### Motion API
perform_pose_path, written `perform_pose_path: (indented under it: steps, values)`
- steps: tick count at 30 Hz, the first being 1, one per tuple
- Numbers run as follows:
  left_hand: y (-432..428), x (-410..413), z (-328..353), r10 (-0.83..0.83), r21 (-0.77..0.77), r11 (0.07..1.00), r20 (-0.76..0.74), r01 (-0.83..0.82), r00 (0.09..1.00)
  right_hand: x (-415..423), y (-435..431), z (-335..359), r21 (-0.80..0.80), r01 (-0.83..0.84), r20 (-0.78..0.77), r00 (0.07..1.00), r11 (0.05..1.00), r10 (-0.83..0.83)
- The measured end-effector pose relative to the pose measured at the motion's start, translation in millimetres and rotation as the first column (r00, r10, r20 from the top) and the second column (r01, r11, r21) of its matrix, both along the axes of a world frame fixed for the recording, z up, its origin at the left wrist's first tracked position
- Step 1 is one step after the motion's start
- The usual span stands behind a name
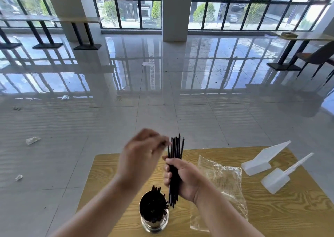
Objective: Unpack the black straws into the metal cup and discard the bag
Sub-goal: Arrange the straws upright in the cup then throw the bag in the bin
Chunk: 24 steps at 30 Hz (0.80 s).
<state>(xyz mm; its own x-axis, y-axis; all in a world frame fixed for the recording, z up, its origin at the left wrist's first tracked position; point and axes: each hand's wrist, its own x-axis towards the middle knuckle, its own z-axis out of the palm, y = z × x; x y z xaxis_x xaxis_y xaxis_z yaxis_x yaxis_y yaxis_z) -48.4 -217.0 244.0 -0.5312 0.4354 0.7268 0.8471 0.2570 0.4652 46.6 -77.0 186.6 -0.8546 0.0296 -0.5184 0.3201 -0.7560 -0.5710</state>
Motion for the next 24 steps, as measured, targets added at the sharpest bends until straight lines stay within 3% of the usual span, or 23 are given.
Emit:
perform_pose_path:
  steps: [1, 4, 10, 14, 17, 18, 19, 21, 22, 23, 24]
  values:
    - [0.7, 12.5, -8.9, -0.068, -0.069, 0.996, -0.076, 0.063, 0.995, -4.0, -0.1, 4.3, 0.008, 0.016, -0.010, 1.000, 1.000, -0.016]
    - [-3.0, 32.5, -28.3, -0.212, -0.202, 0.962, -0.118, 0.186, 0.970, -10.2, 4.3, 10.6, 0.045, 0.000, -0.009, 1.000, 0.999, 0.000]
    - [-15.8, 30.5, -39.4, -0.295, -0.385, 0.892, -0.099, 0.237, 0.950, -12.9, 10.4, 8.2, 0.101, -0.010, -0.001, 1.000, 0.995, 0.010]
    - [-30.7, 16.8, -43.8, -0.213, -0.590, 0.774, 0.098, 0.229, 0.972, -13.3, 8.2, 10.6, 0.122, 0.063, -0.037, 0.998, 0.991, -0.059]
    - [-36.6, 13.3, -44.5, -0.026, -0.533, 0.822, 0.314, 0.199, 0.949, -11.8, 7.0, 11.4, 0.198, 0.082, -0.036, 0.996, 0.977, -0.076]
    - [-35.3, 12.6, -42.9, 0.031, -0.454, 0.870, 0.440, 0.193, 0.897, -11.5, 5.7, 11.4, 0.232, 0.055, -0.045, 0.998, 0.971, -0.046]
    - [-33.0, 11.9, -37.1, 0.053, -0.335, 0.921, 0.613, 0.198, 0.788, -11.6, 3.0, 11.7, 0.295, 0.006, -0.056, 0.998, 0.956, 0.011]
    - [-26.5, 7.9, -27.0, -0.096, 0.013, 0.982, 0.894, 0.188, 0.438, -12.5, -5.3, 10.7, 0.472, -0.101, -0.079, 0.984, 0.875, 0.157]
    - [-24.1, 4.2, -23.7, -0.186, 0.142, 0.976, 0.937, 0.163, 0.297, -13.9, -11.0, 9.8, 0.553, -0.138, -0.082, 0.972, 0.821, 0.219]
    - [-22.3, 0.4, -19.7, -0.244, 0.213, 0.965, 0.942, 0.150, 0.233, -15.6, -16.8, 9.6, 0.619, -0.160, -0.075, 0.962, 0.769, 0.261]
    - [-20.4, -1.7, -14.2, -0.279, 0.249, 0.956, 0.934, 0.152, 0.225, -17.2, -21.3, 9.9, 0.671, -0.168, -0.065, 0.957, 0.722, 0.284]
